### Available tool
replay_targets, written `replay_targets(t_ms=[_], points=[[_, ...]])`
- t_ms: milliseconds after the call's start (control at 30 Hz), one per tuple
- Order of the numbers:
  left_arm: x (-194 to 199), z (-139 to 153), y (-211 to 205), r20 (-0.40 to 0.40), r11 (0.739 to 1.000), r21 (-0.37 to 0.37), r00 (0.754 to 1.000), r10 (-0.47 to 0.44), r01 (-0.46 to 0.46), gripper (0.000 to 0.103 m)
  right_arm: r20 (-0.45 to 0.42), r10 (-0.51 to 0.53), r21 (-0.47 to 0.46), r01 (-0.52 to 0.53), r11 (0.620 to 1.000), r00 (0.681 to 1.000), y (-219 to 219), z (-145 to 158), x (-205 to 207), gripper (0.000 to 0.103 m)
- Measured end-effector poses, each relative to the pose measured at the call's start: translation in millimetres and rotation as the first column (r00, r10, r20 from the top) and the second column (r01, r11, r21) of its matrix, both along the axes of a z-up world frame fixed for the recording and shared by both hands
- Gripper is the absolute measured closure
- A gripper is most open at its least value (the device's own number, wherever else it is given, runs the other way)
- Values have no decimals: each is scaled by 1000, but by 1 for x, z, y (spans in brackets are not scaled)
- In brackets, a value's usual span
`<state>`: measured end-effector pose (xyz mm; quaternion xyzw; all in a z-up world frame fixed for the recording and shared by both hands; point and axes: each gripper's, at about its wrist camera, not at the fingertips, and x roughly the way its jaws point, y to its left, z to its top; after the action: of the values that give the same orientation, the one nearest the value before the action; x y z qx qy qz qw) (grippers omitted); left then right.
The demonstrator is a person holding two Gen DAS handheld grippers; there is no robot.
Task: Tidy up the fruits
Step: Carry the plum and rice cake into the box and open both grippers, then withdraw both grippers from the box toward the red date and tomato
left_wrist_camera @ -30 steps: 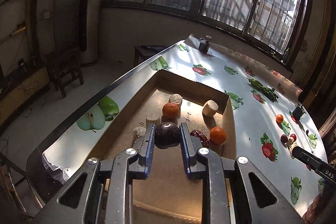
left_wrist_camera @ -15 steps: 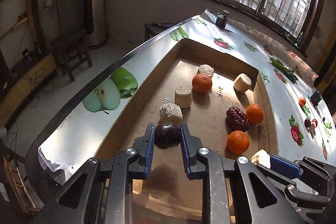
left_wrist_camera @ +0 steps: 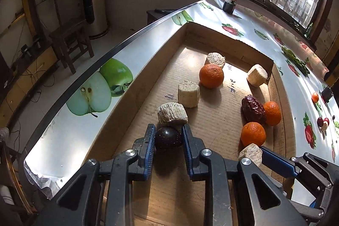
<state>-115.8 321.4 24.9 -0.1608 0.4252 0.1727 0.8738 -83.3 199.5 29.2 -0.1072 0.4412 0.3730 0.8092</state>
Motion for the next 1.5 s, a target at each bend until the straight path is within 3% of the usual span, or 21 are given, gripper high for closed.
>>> replay_targets(t_ms=[133,233,333,400,467,567,900,1500], points=[[-14,16,-1,53,1000,-10,999,7,-6,71,1,-5,34,5,999,1000,-9,6,-2,72],[-30,36,-2,114,999,-8,993,37,-36,56,14,-25,74,24,997,1000,-22,18,-9,71],[-48,60,-13,172,991,78,981,92,-106,42,36,-70,135,64,989,997,-42,36,-18,64],[-59,76,-23,215,977,148,969,121,-155,28,41,-104,189,95,977,994,-58,45,-26,45],[-68,91,-36,254,959,206,957,138,-193,18,44,-142,235,128,964,989,-74,52,-34,37],[-77,110,-57,292,932,287,947,135,-221,9,37,-175,268,159,950,984,-92,58,-44,36],[-89,132,-107,311,918,358,949,55,-170,8,68,-261,305,229,924,963,-135,68,-62,36],[-88,131,-130,298,908,398,955,9,-132,8,84,-335,319,293,901,939,-163,69,-68,36]])
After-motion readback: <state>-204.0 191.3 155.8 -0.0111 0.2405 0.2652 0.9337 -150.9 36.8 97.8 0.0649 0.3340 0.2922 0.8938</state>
